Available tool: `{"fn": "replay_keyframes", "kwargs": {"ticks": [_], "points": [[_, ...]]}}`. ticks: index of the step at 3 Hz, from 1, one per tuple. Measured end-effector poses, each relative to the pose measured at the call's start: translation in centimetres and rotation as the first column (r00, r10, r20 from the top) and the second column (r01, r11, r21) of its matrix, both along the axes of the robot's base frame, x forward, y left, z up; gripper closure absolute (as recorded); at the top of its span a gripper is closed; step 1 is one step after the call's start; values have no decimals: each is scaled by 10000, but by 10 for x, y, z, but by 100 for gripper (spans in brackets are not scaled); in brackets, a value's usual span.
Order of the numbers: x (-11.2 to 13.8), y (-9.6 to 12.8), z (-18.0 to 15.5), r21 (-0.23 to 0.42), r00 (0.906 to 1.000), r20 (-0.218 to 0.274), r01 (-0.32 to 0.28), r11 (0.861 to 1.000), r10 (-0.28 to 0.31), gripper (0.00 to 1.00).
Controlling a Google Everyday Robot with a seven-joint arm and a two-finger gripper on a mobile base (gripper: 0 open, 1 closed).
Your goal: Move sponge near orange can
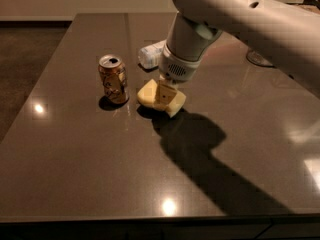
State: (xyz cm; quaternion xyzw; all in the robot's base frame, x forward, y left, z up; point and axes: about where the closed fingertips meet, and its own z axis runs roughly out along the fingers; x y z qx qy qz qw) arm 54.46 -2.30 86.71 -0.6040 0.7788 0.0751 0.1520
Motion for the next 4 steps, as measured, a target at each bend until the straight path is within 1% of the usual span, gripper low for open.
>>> {"fn": "replay_keyframes", "kwargs": {"ticks": [1, 2, 3, 4], "points": [[-3, 17, -4, 158, 9993, -223, -305, 9994, 308, 36], [-4, 18, -4, 158, 9992, -230, -334, 9993, 338, 12], [-4, 19, -4, 153, 9991, -229, -351, 9993, 354, 0], [-4, 19, -4, 152, 9991, -229, -352, 9993, 355, 0]]}}
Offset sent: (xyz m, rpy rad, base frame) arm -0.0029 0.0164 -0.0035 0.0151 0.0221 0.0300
